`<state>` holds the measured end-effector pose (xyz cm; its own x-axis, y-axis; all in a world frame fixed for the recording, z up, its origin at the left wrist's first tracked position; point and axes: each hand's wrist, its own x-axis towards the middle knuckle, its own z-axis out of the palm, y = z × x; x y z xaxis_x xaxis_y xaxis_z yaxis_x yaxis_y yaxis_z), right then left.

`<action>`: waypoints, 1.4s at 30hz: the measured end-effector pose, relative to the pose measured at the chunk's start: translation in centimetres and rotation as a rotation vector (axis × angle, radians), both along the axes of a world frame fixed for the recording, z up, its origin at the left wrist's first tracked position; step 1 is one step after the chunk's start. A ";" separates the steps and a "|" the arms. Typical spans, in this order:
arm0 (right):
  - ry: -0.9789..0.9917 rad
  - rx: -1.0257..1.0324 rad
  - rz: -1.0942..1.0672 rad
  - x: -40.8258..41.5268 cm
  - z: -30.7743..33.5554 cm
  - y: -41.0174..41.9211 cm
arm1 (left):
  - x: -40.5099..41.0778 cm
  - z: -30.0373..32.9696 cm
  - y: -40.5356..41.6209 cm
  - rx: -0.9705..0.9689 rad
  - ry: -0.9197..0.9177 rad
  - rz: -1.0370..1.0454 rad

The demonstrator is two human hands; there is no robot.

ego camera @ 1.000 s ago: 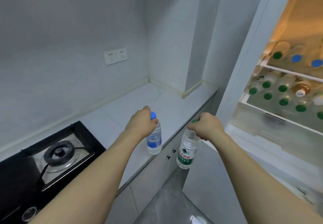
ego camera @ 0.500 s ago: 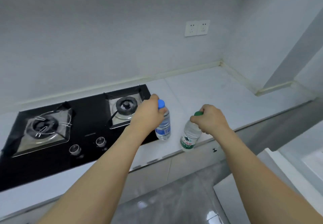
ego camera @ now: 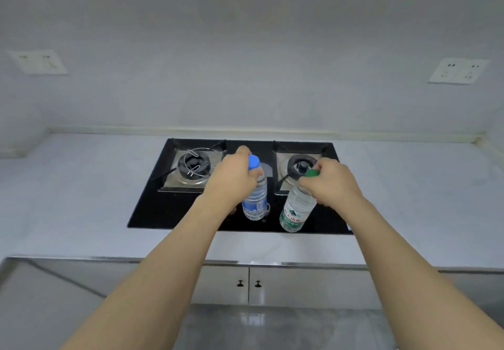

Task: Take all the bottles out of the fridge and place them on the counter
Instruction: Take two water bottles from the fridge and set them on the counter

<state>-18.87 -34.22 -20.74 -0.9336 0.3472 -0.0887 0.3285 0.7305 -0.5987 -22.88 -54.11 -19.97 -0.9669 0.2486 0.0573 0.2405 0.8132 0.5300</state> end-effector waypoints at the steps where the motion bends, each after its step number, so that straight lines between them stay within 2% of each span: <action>1: -0.004 0.009 0.033 -0.6 0.1 -2.2 | -0.2 0.0 -2.3 0.003 0.008 0.026; 14: -0.006 0.079 0.355 -4.9 0.8 -26.1 | 1.8 0.0 -26.7 -0.005 0.006 0.324; 21: 0.030 0.115 0.501 -5.8 1.4 -36.2 | 3.6 0.3 -36.5 -0.028 -0.007 0.455; 32: -0.002 0.106 0.747 -9.4 0.0 -47.6 | 4.0 -0.6 -46.0 -0.005 -0.021 0.689; 42: 0.010 0.058 0.924 -19.2 -0.5 -54.7 | -3.1 -1.2 -52.0 -0.021 -0.038 0.871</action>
